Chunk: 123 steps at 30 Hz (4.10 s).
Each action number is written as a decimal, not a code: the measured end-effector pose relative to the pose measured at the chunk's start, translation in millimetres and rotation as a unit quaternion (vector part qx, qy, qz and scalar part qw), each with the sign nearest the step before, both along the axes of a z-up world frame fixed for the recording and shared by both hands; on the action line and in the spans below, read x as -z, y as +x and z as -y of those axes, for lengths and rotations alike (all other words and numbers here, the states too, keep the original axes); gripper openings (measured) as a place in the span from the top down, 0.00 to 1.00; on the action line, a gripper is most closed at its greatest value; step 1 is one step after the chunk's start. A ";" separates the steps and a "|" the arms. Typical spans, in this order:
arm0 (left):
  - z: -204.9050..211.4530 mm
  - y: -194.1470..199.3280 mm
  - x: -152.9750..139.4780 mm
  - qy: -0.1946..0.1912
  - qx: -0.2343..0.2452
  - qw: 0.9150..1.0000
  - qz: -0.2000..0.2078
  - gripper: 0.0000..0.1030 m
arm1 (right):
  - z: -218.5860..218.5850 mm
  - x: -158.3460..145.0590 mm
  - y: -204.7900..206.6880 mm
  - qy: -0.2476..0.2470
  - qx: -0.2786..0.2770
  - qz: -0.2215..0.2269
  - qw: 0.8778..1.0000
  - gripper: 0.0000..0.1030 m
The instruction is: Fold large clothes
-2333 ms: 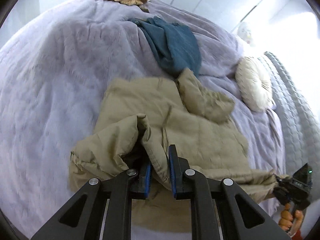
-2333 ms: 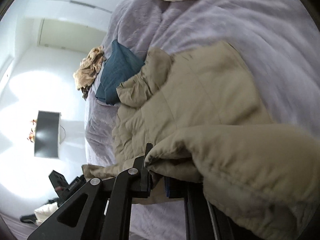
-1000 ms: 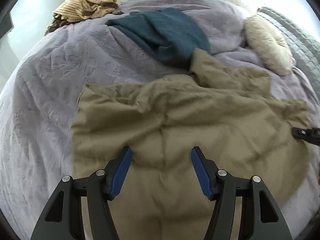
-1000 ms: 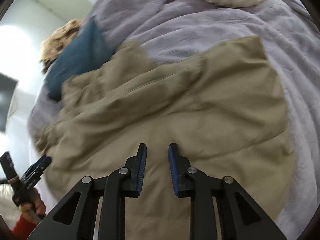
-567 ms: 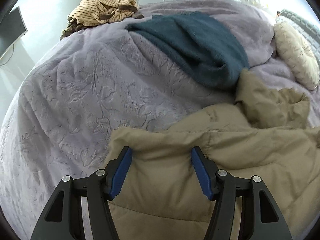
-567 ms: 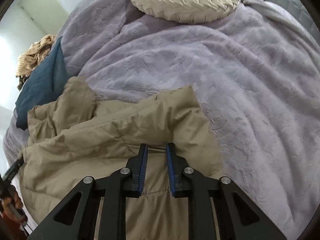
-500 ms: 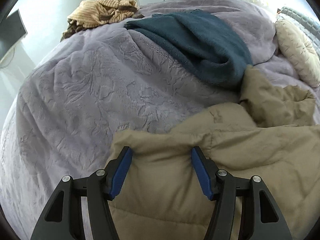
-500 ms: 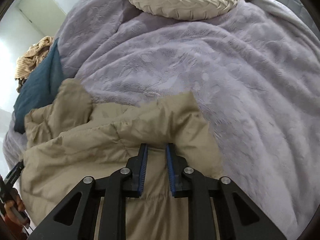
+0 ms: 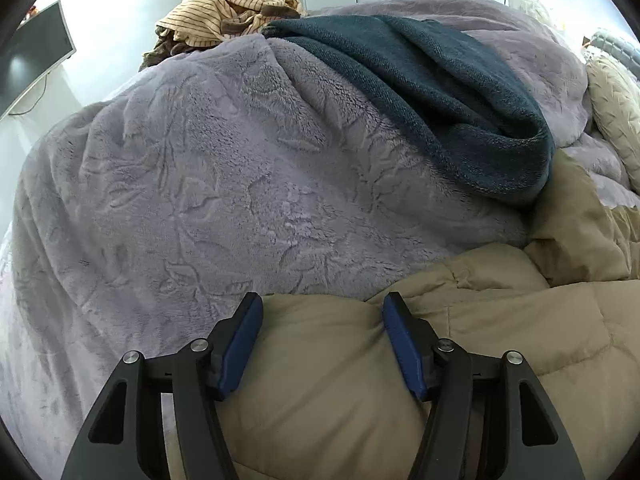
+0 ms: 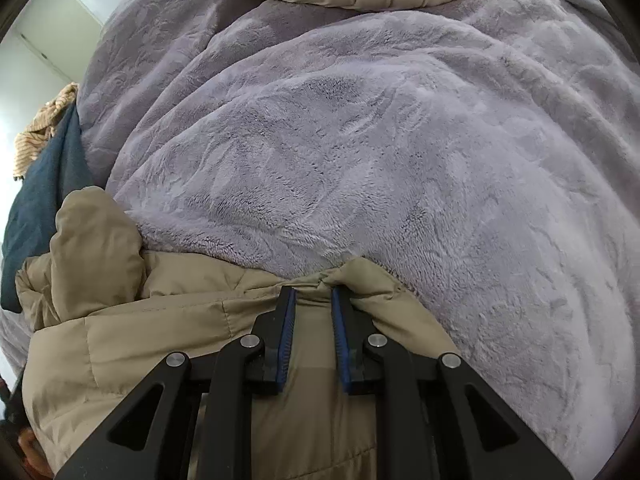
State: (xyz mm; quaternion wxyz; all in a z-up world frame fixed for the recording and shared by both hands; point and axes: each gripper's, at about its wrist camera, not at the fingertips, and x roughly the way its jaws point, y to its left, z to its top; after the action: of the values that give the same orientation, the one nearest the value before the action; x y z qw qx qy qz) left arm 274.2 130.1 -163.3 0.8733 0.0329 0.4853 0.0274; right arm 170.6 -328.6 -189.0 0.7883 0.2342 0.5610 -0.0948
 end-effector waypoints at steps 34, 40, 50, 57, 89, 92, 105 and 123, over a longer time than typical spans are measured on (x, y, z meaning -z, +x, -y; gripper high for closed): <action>-69.9 -105.2 -28.5 0.003 -0.042 0.997 -0.067 0.23 | -30.6 -62.7 -115.9 -0.045 0.001 -0.015 0.999 0.66; -62.6 -118.8 -50.1 -0.017 -0.030 0.997 -0.071 0.23 | -39.4 -82.1 -144.4 -0.013 0.015 -0.014 1.000 0.59; -31.9 -158.1 -49.8 -0.028 0.015 0.992 -0.119 0.23 | -69.8 -80.6 -191.8 0.033 0.021 -0.043 0.998 0.49; -14.6 -190.2 -37.4 -0.050 0.030 0.987 -0.152 0.23 | -84.8 -63.9 -215.7 0.071 0.026 -0.069 0.995 0.44; -35.7 -222.3 -38.1 -0.137 -0.011 0.976 -0.169 0.00 | -58.9 -21.8 -260.8 0.329 0.166 0.017 0.929 0.15; -47.8 -225.5 -33.1 -0.181 -0.023 0.968 -0.173 0.00 | -54.6 -19.4 -265.8 0.345 0.177 0.036 0.921 0.15; -76.1 -215.2 10.1 -0.362 -0.076 0.915 -0.162 0.00 | -52.8 19.3 -250.8 0.411 0.191 0.042 0.891 0.15; -37.8 -152.7 33.6 -0.382 -0.139 0.907 -0.111 0.05 | -68.3 36.8 -195.1 0.423 0.123 0.039 0.897 0.14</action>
State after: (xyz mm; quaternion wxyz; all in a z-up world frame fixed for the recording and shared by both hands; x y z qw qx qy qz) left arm 121.5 167.9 -197.0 0.7467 -0.3682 0.5523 -0.0433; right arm -24.6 -260.3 -225.8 0.6183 0.6159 0.4840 0.0643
